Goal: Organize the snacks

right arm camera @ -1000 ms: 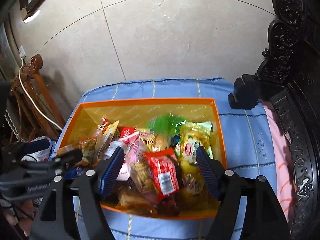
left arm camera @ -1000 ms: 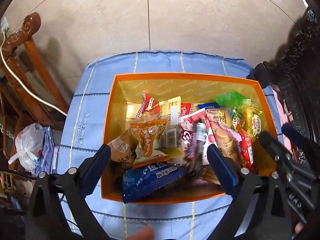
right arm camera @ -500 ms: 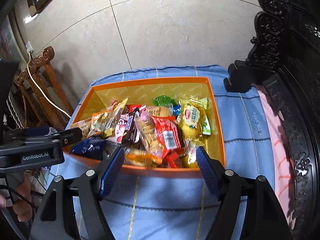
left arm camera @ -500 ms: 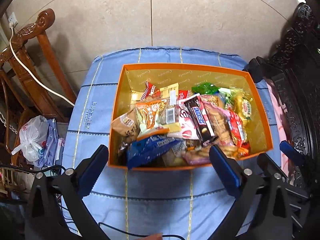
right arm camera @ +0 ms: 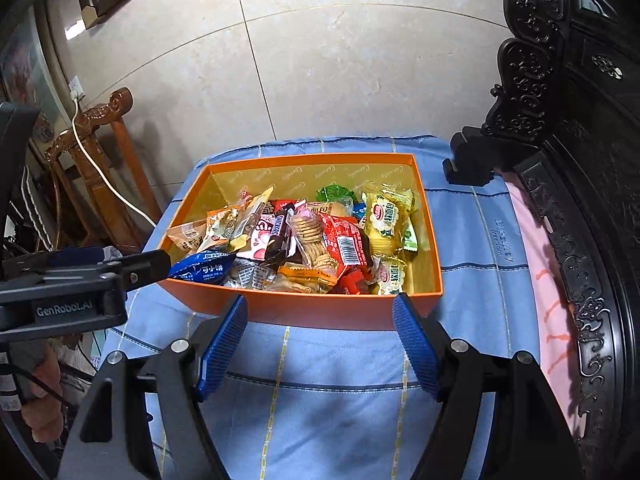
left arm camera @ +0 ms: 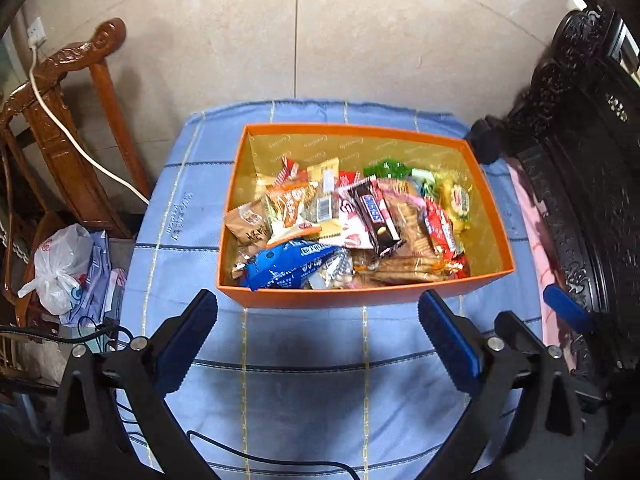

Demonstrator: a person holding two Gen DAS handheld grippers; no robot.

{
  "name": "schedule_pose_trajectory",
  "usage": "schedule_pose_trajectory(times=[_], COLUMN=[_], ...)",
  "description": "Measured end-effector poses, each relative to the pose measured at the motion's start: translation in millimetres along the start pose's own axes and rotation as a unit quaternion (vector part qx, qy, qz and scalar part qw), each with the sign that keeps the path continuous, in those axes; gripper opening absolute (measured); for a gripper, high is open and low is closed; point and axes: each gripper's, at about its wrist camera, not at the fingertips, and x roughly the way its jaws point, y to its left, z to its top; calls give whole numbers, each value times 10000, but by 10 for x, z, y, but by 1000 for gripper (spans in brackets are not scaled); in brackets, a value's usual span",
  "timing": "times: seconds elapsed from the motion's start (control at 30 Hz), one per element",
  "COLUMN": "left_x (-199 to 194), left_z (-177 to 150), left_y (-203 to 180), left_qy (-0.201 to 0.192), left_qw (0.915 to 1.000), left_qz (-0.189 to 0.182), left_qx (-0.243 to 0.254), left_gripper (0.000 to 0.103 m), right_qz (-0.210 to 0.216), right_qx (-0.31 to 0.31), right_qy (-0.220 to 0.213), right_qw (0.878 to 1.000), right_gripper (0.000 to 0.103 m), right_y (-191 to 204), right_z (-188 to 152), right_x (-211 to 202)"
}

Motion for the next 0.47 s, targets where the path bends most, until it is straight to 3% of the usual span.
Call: schedule_pose_trajectory(times=[0.2,0.47], left_x=[-104,-123], left_z=[-24,-71], left_y=[-31,-21], left_qy=[-137,-24], left_qw=[9997,9996], left_qz=[146,224], left_qx=[116,147], left_gripper=[99,99], right_qz=[13,21], right_qx=[-35,-63], right_qy=[-41,-99], right_qw=[10000,9999], right_gripper=[75,75], right_y=[26,57], right_z=[-15,-7], right_x=[-62,-129])
